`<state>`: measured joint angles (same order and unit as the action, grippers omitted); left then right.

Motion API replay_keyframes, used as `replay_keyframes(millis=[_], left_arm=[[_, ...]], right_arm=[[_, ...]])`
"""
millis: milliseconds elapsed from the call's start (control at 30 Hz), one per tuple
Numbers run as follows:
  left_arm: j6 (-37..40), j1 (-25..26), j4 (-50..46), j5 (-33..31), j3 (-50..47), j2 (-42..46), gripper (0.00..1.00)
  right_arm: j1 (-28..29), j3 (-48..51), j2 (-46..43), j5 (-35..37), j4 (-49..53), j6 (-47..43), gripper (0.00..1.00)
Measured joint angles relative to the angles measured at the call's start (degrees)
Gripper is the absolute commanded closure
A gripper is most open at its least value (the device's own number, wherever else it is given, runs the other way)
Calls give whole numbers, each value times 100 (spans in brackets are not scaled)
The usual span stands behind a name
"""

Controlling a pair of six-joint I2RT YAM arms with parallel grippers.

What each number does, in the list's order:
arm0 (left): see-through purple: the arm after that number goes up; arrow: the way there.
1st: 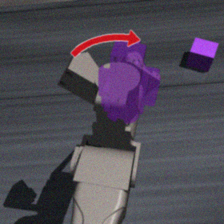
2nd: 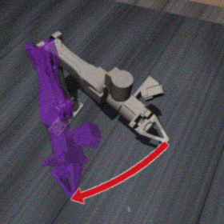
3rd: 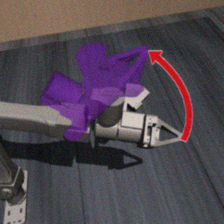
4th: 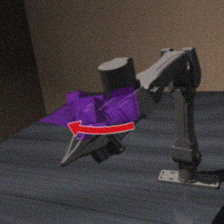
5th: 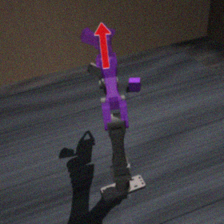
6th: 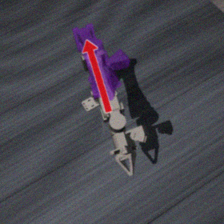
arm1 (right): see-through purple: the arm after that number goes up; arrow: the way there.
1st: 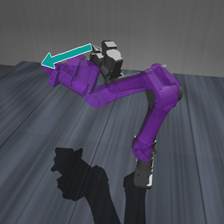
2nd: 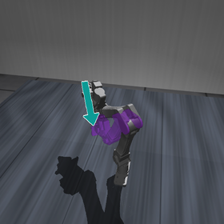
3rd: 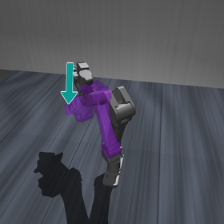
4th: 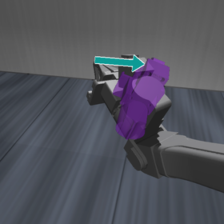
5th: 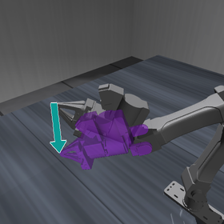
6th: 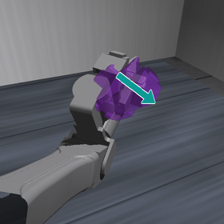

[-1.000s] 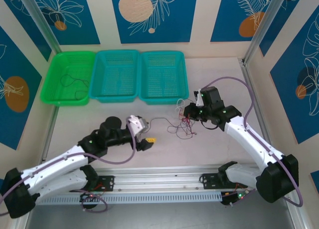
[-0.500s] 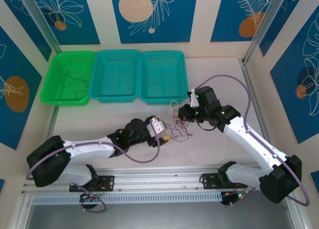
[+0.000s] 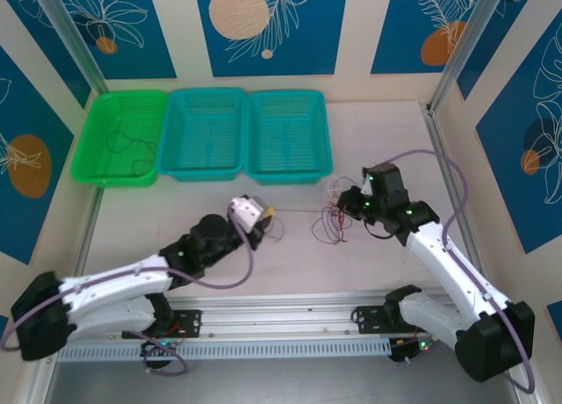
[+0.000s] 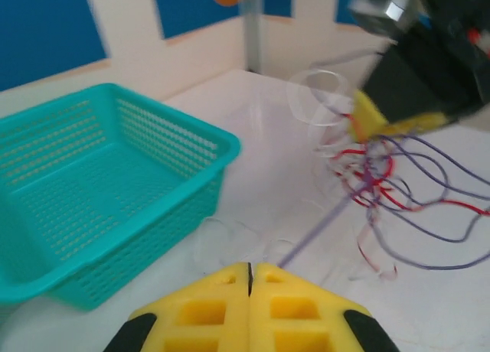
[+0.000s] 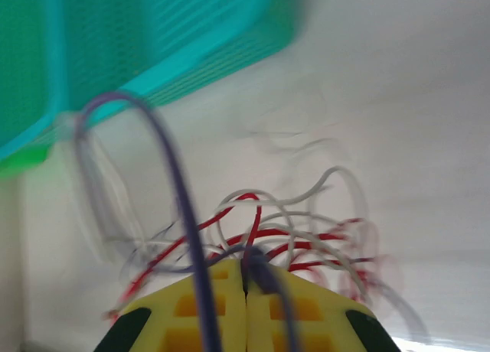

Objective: Untangle the cables

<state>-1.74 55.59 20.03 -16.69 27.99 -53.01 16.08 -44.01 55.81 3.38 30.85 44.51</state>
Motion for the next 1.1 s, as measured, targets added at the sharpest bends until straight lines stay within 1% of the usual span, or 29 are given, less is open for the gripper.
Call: replay_keyframes(millis=[67, 133, 167, 200, 233, 300, 367, 400, 433, 500, 533, 567, 667, 800, 933, 1000, 1100], left_arm=[[-302, -466, -603, -549, -162, 883, 100], [-533, -828, -1147, -935, -205, 1572, 100], [-595, -933, -1397, -1047, -205, 1875, 100], [-647, -1008, -1580, -1115, -205, 2100, 100], [-688, -1095, -1784, -1167, -205, 2332, 100], [-673, -1228, -2031, -1080, -205, 2542, 100], [-533, -1316, -2090, -584, -205, 2500, 100], [-463, -1338, -2044, -210, -208, 2380, 100], [-400, -1344, -1956, 162, -208, 2232, 93], [-339, -1346, -1622, 1071, -205, 1685, 71], [-308, -1329, -1440, 1423, -201, 1362, 63], [-282, -1298, -1259, 1725, -199, 1062, 58], [-133, -1196, -944, 2441, -111, 59, 49], [46, -1141, -684, 3117, 247, -909, 40], [225, -1106, -398, 3543, 643, -1585, 29], [323, -1067, -210, 3674, 730, -1812, 26], [498, -1016, -2, 3823, 826, -2116, 25]], right_arm=[[-874, 413, -96, 295, 92, 7, 94], [-1436, 728, -83, 459, 223, 7, 91], [-1641, 857, -83, 492, 308, 2, 92], [-1786, 931, -85, 496, 361, 2, 96], [-1941, 999, -85, 472, 378, -4, 100], [-2116, 1069, -114, 319, 315, -57, 100], [-2129, 1115, -181, -83, 127, -140, 100], [-2076, 1115, -205, -299, 13, -175, 100], [-2004, 1113, -214, -463, -103, -203, 100], [-1755, 1078, -212, -754, -278, -282, 100], [-1644, 1047, -212, -841, -299, -310, 100], [-1513, 988, -212, -955, -326, -356, 100], [-1191, 750, -238, -1298, -380, -459, 100], [-935, 345, -393, -1694, -433, -562, 100], [-815, -24, -542, -2063, -457, -625, 100], [-769, -190, -579, -2295, -463, -645, 100], [-675, -400, -577, -2594, -468, -671, 100]])
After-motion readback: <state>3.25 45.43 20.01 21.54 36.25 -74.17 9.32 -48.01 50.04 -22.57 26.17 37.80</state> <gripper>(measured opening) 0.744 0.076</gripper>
